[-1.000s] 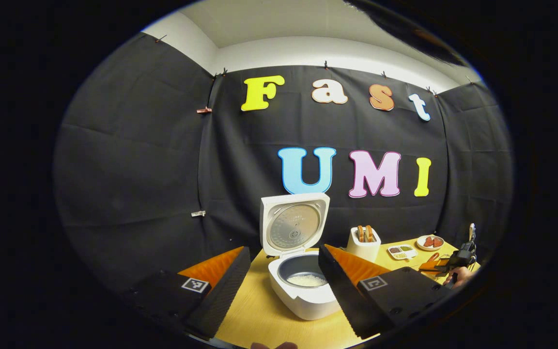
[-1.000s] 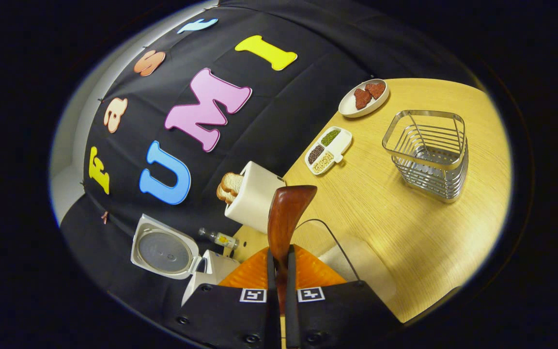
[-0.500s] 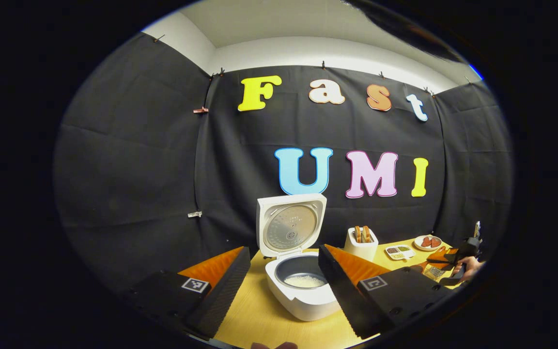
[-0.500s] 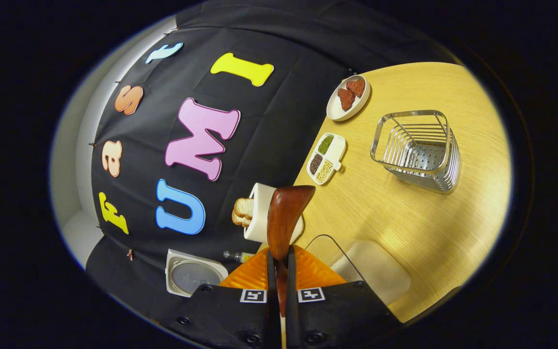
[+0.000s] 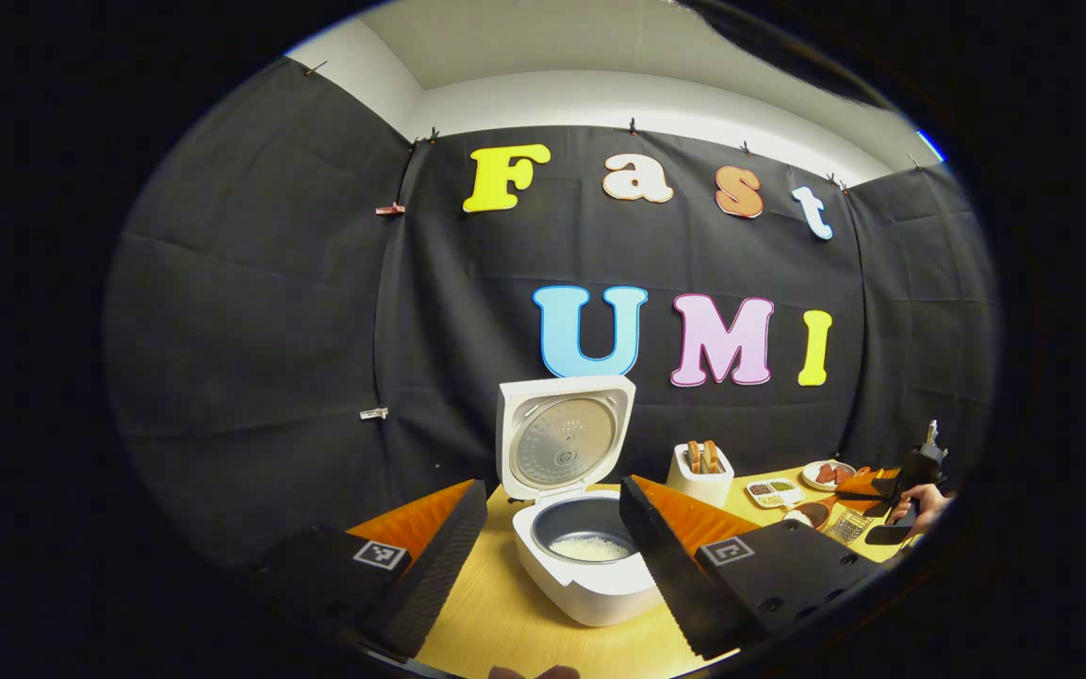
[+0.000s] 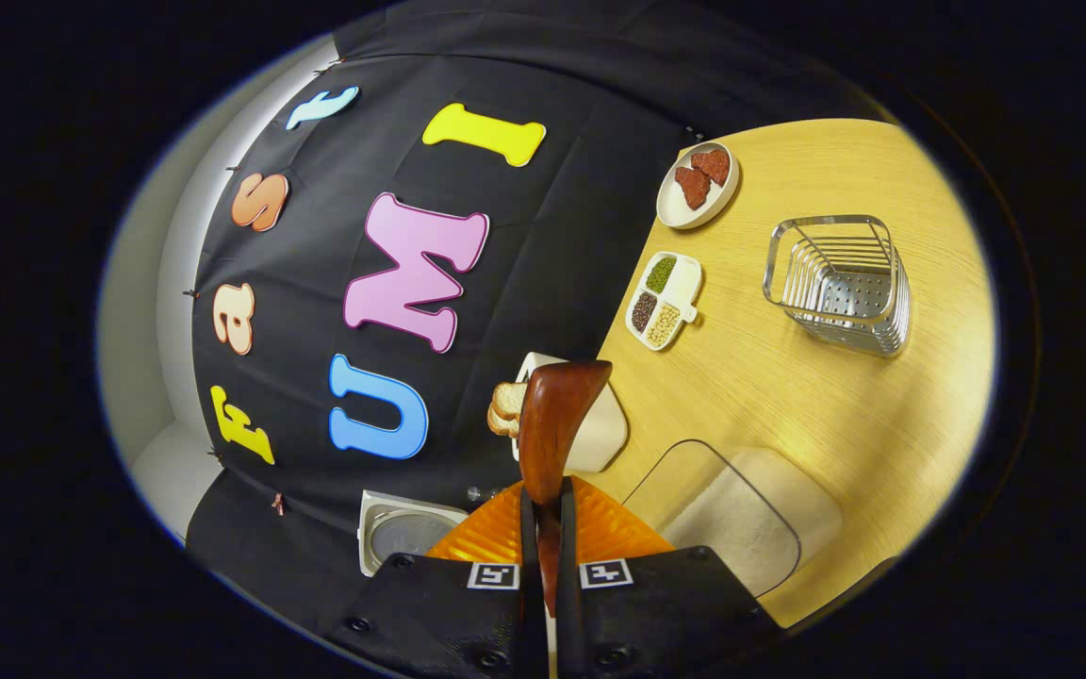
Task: Close the left gripper, press the button to open the rice cooker; take a wooden spoon from the chopstick holder with the right hand, scoop a spoonful of rice and pour it into the rice cooker, then put the wooden spoon back into the chopstick holder.
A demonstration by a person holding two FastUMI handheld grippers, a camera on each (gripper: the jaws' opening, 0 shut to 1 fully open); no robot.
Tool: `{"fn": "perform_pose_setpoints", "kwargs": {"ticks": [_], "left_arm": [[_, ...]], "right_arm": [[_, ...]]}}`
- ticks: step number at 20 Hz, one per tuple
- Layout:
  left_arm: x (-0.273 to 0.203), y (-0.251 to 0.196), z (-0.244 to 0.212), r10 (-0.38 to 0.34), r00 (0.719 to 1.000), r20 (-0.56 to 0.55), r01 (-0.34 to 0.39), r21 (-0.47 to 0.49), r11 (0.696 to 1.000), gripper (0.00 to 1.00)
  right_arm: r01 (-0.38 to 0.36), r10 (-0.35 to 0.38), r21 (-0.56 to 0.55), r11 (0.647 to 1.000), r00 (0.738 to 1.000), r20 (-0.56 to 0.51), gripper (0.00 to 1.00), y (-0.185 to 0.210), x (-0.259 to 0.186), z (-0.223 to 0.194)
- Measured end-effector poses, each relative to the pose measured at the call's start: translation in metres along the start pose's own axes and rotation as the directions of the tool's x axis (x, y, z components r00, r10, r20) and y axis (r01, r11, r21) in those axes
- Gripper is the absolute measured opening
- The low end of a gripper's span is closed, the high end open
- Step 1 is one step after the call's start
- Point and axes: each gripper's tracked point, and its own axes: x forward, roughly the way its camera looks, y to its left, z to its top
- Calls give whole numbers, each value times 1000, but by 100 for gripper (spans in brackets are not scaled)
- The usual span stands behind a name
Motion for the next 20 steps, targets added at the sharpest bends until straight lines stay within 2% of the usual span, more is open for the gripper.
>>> {"fn": "perform_pose_setpoints", "kwargs": {"ticks": [7, 14, 17, 20], "left_arm": [[0, 14, -9, 4, 1000, -15, -4, -23, 1000, 97], [-2, 31, -22, 12, 999, -37, -14, -42, 999, 97], [-2, 39, -23, 19, 999, -37, -21, -46, 999, 97], [-1, 42, -27, 20, 999, -42, -22, -54, 998, 98]], "right_arm": [[-103, 103, -9, 995, 994, -34, 8, 89, 20, -48], [-160, 157, -51, 986, 986, -62, 8, 156, 59, -109], [-170, 163, -82, 982, 983, -86, 8, 176, 81, -139], [-159, 143, -174, 972, 985, -100, 8, 183, 107, -166]]}}
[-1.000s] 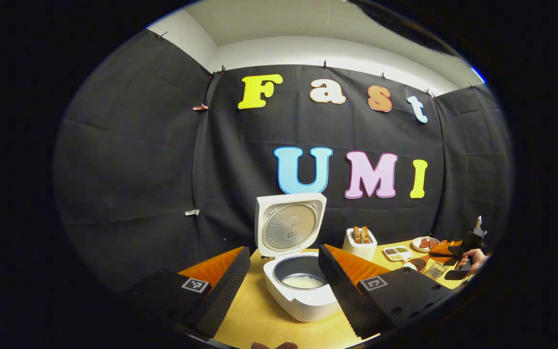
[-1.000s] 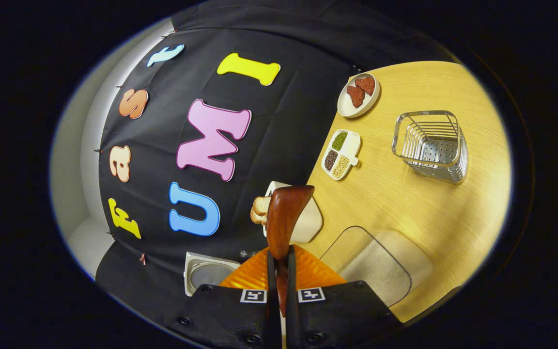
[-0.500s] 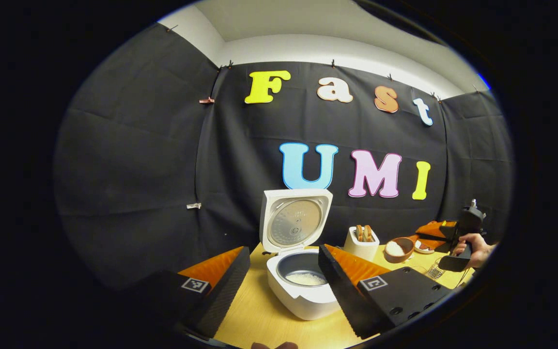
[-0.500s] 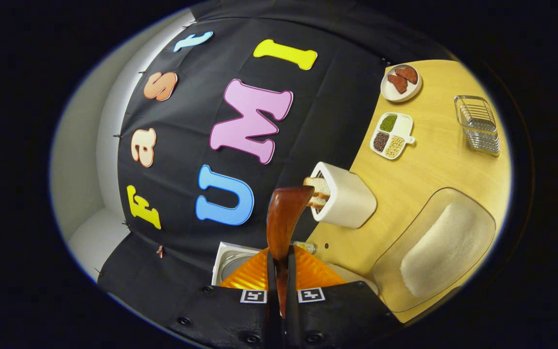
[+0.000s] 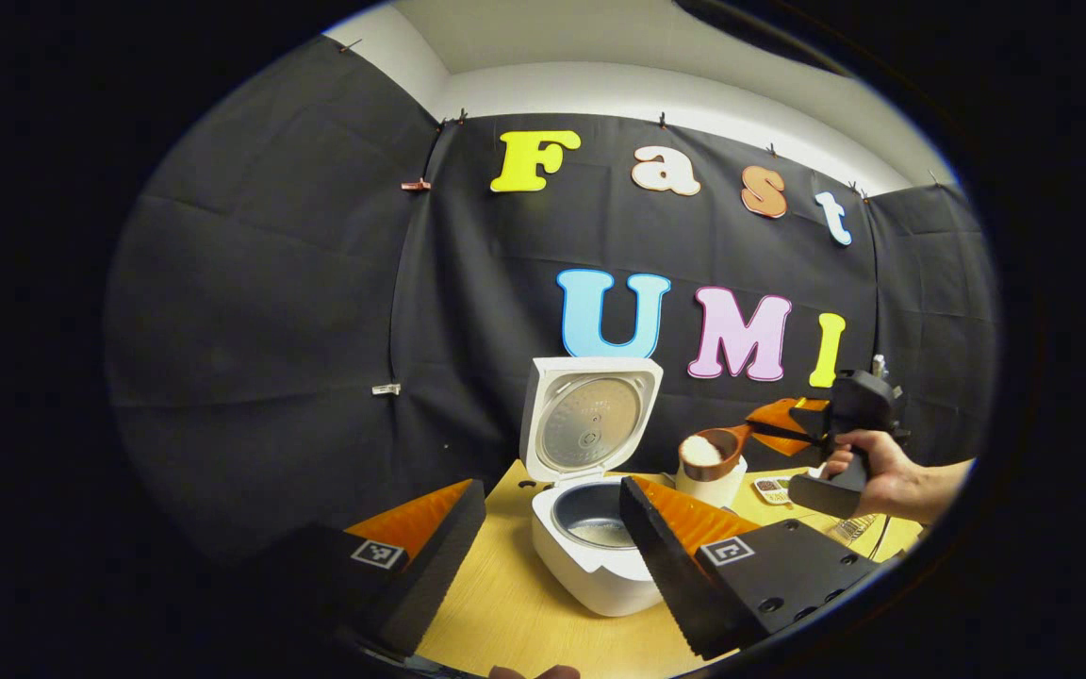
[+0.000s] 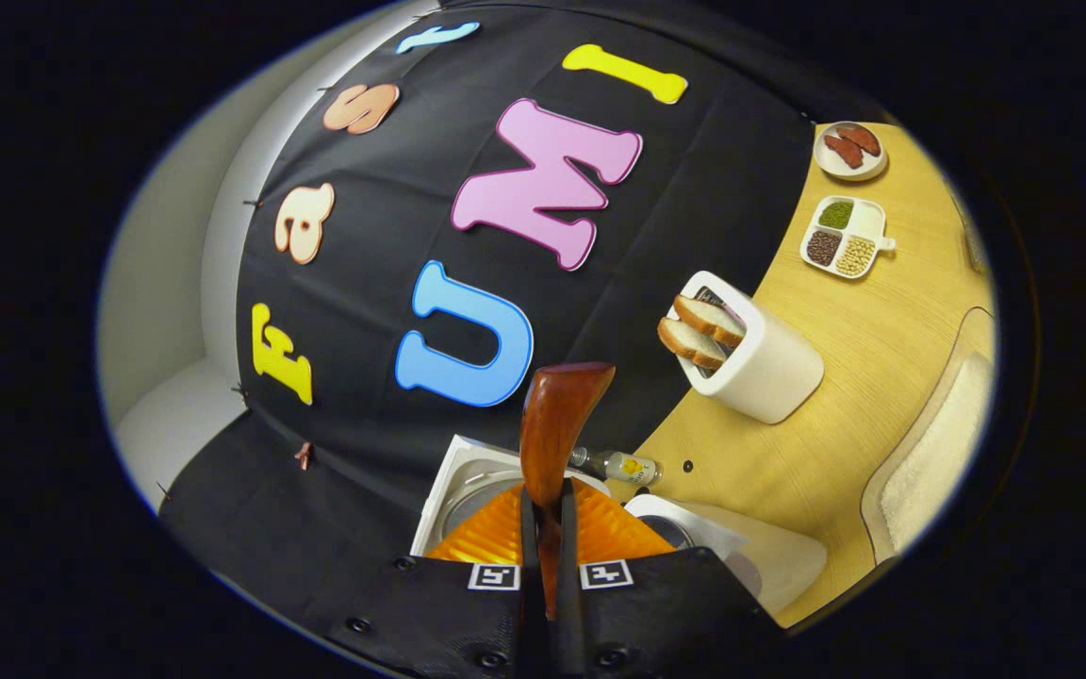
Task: Close the left gripper, press the button to open the rice cooker; take a wooden spoon from the chopstick holder with the right hand, scoop a spoonful of rice and pour it into the rice cooker, then put the wooden spoon back into the chopstick holder.
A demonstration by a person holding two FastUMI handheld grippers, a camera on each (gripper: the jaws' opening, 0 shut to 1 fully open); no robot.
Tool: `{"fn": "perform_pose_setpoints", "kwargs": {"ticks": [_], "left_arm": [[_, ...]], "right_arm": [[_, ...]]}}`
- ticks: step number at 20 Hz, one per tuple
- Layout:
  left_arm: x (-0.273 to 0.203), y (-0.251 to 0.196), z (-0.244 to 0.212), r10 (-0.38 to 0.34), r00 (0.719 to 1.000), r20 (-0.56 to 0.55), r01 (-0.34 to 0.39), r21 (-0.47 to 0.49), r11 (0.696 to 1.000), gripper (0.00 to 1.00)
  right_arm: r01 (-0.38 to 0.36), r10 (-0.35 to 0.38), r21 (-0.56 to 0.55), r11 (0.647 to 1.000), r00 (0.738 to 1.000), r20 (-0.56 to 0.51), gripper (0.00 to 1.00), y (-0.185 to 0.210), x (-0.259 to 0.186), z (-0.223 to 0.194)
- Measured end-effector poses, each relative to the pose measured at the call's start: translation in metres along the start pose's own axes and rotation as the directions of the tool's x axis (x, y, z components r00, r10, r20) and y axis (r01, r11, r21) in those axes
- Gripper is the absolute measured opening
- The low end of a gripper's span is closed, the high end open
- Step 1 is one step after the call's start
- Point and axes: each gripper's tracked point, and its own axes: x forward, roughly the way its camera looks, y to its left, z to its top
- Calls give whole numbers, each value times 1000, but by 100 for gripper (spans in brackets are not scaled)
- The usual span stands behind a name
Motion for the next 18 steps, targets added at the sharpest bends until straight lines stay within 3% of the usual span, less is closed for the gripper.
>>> {"fn": "perform_pose_setpoints", "kwargs": {"ticks": [5, 8, 11, 14, 18], "left_arm": [[5, 13, -6, 9, 1000, -18, -10, -18, 1000, 98], [10, 20, -11, 19, 999, -33, -20, -30, 999, 98], [13, 26, -14, 27, 999, -37, -29, -40, 999, 95], [15, 30, -16, 32, 999, -43, -34, -45, 998, 95], [17, 34, -15, 37, 998, -43, -39, -54, 998, 95]], "right_arm": [[42, -48, -262, 964, 999, -15, 8, -1, 41, -32], [47, -72, -458, 888, 997, -37, 8, -3, 62, -49], [20, -80, -640, 768, 995, -65, 8, 1, 74, -69], [-39, -63, -788, 614, 993, -98, 8, 13, 82, -82], [-130, -13, -906, 402, 989, -147, 8, 35, 80, -103]]}}
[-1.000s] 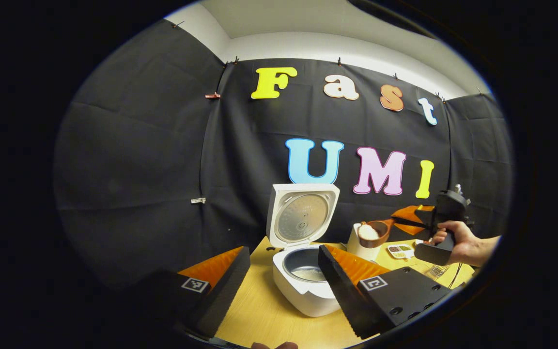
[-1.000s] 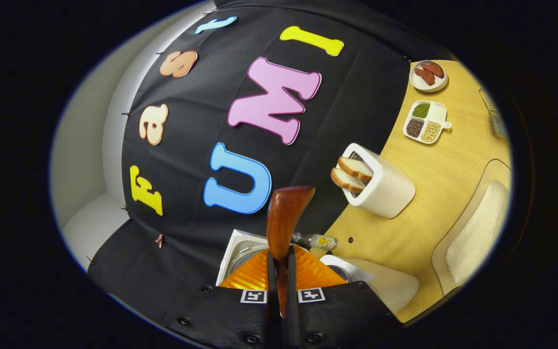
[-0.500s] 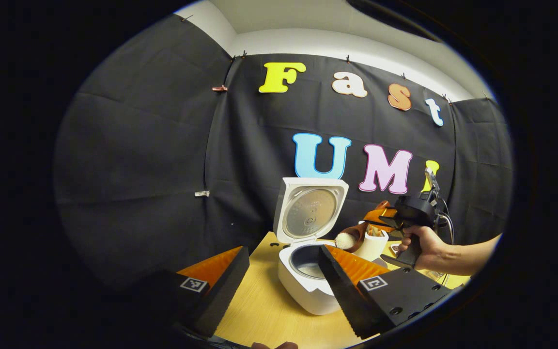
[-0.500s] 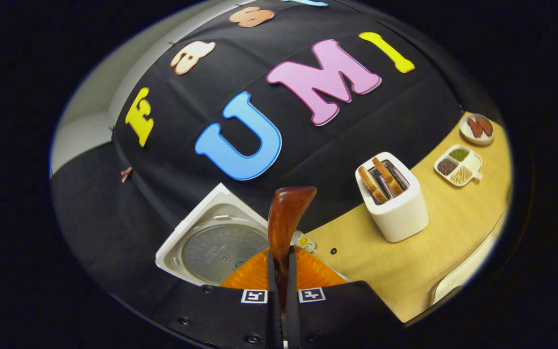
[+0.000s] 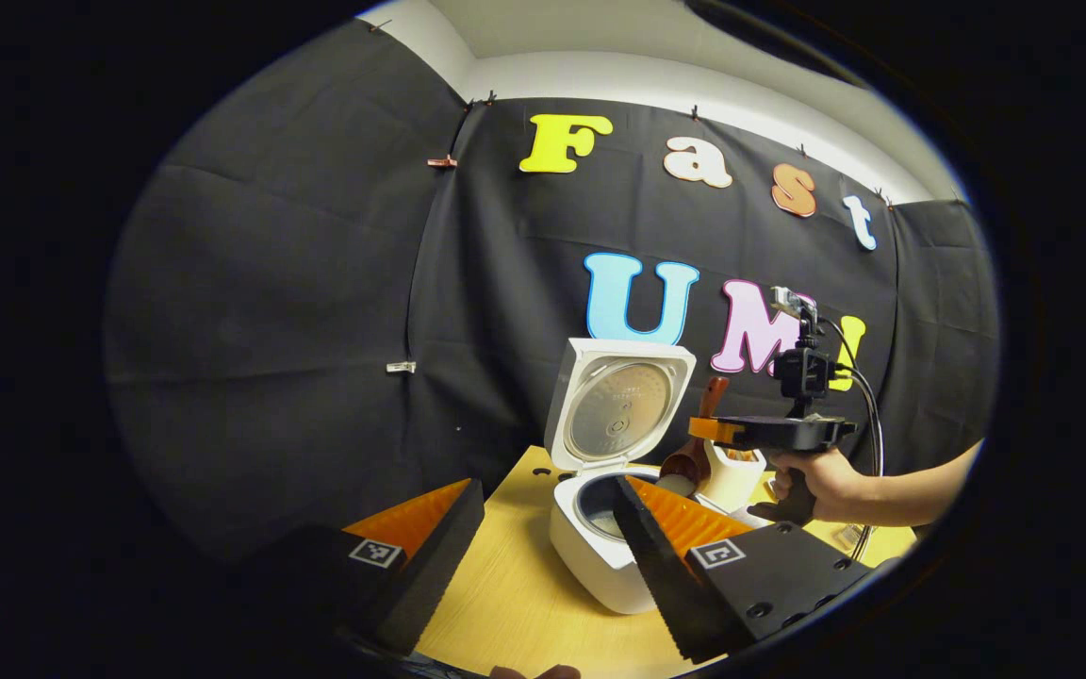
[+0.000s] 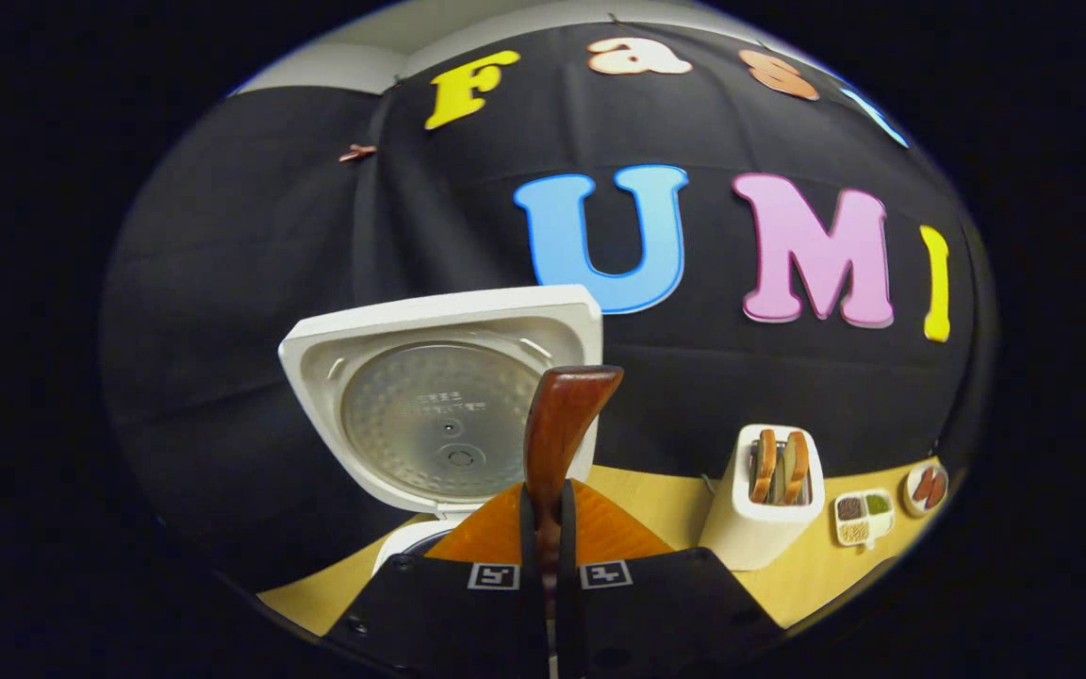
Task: Close the left gripper, press the button to open the rice cooker; take a wooden spoon from the chopstick holder with the right hand, scoop a spoonful of rice and pour it into the rice cooker, then put the wooden spoon back into the chopstick holder.
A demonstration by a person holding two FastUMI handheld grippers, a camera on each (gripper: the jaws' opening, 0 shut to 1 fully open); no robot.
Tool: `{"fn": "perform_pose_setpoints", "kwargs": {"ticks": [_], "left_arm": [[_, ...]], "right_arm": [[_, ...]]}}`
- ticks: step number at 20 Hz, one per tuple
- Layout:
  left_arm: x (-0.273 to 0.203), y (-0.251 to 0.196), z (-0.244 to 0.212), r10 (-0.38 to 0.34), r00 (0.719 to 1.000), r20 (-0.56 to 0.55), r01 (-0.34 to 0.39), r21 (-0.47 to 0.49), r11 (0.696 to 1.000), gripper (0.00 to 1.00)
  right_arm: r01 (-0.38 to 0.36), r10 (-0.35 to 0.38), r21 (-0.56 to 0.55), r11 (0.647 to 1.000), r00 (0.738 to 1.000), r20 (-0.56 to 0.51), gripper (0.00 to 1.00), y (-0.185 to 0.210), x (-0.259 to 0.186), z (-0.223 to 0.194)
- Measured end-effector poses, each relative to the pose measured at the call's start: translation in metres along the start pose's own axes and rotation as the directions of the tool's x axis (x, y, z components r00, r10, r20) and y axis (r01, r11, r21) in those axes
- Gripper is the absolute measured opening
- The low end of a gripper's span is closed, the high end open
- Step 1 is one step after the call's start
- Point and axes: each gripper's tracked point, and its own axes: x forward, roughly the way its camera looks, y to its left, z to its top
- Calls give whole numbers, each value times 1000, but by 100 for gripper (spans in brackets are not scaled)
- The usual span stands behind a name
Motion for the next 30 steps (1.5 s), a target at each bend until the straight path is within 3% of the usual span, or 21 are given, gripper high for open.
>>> {"fn": "perform_pose_setpoints", "kwargs": {"ticks": [4, 8, 11, 12, 13, 15, 18, 20, 24, 30], "left_arm": [[-5, 0, 1, -2, 1000, 3, 2, -15, 1000, 95], [-10, -1, 2, -9, 1000, 6, 9, -7, 1000, 95], [-17, -1, 2, -11, 1000, 9, 11, -8, 1000, 95], [-20, -1, 2, -10, 1000, 10, 10, -9, 1000, 97], [-24, 0, 3, -8, 1000, 10, 8, -9, 1000, 95], [-29, -1, 2, -6, 1000, 12, 6, -8, 1000, 95], [-39, -6, 3, -14, 1000, 22, 14, -4, 1000, 95], [-42, -8, 3, -19, 1000, 23, 19, -7, 1000, 95], [-47, -15, 4, -30, 999, 28, 30, -2, 1000, 95], [-52, -32, 12, -49, 998, 46, 49, 8, 999, 95]], "right_arm": [[-64, 71, -242, 968, 997, 22, 8, 30, -9, 6], [-123, 151, -445, 887, 988, 27, 8, 60, -20, 0], [-118, 174, -573, 811, 984, 43, 8, 74, -32, -2], [-119, 177, -582, 804, 983, 43, 8, 76, -34, -1], [-130, 180, -564, 815, 983, 34, 8, 78, -35, -2], [-138, 166, -473, 870, 986, 18, 8, 71, -33, -3], [-119, 124, -254, 960, 992, 5, 8, 49, -32, 9], [-98, 99, -83, 992, 995, 4, 8, 35, -36, 18], [-61, 50, 164, 985, 996, 68, 8, 4, -58, 53], [-44, -26, 392, 919, 985, 171, 8, -59, -119, 93]]}}
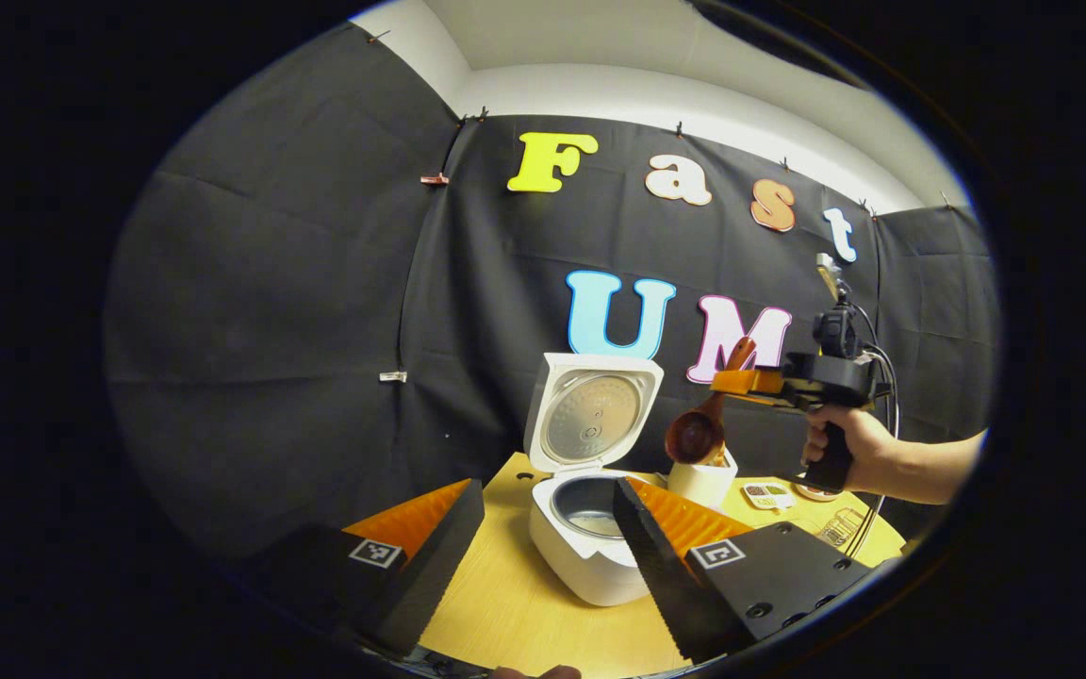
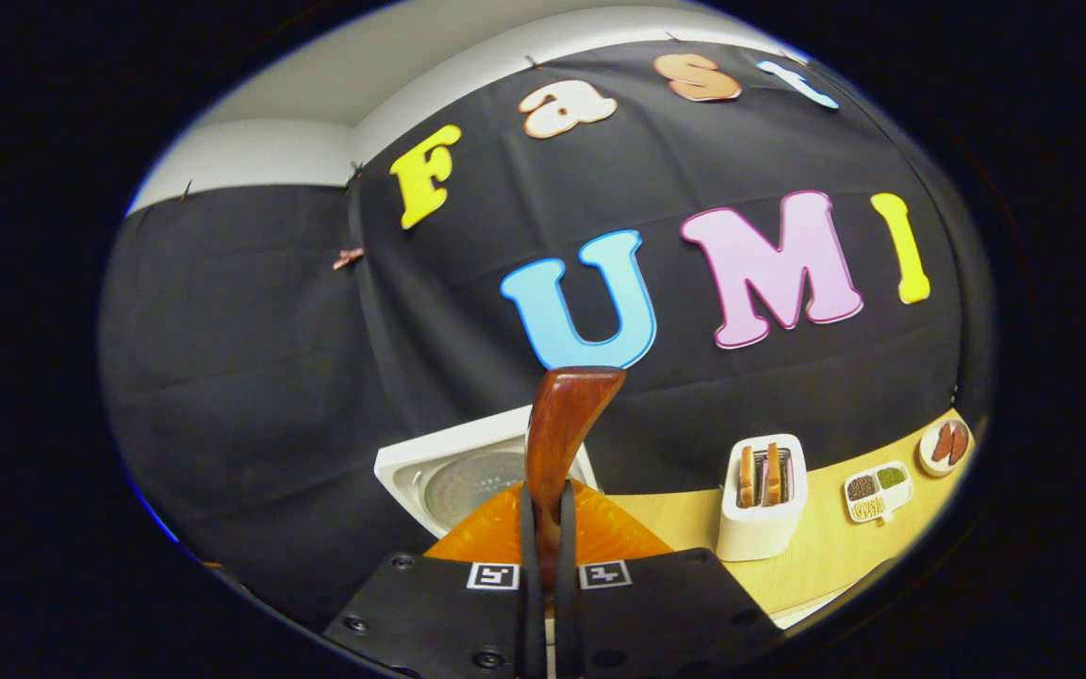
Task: Close the left gripper, press the button to open the rice cooker; take a wooden spoon from the chopstick holder with the right hand, scoop a spoonful of rice and pour it into the rice cooker, then put the wooden spoon back into the chopstick holder.
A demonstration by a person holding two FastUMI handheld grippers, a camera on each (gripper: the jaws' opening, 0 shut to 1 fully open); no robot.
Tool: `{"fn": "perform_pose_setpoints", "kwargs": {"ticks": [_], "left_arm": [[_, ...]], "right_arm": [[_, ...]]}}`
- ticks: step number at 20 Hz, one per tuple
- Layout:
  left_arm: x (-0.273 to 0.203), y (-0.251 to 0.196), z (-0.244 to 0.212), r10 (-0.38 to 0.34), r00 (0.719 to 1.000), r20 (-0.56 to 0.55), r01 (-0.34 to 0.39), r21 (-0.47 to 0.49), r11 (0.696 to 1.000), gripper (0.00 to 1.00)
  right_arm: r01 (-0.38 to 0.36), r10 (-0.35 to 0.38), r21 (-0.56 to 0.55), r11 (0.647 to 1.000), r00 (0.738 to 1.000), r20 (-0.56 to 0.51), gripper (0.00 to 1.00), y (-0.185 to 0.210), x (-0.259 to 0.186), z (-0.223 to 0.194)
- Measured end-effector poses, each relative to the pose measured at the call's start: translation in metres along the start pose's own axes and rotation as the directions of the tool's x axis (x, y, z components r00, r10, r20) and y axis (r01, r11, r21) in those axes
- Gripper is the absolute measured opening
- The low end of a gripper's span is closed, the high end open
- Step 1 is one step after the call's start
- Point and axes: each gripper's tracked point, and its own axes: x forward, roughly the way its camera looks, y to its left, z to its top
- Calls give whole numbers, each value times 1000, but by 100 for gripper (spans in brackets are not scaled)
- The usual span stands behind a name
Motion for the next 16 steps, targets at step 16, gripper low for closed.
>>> {"fn": "perform_pose_setpoints", "kwargs": {"ticks": [16], "left_arm": [[2, -68, 8, -56, 998, 16, 56, 15, 998, 95]], "right_arm": [[278, -272, -35, 960, 954, 123, 8, -226, -175, 85]]}}
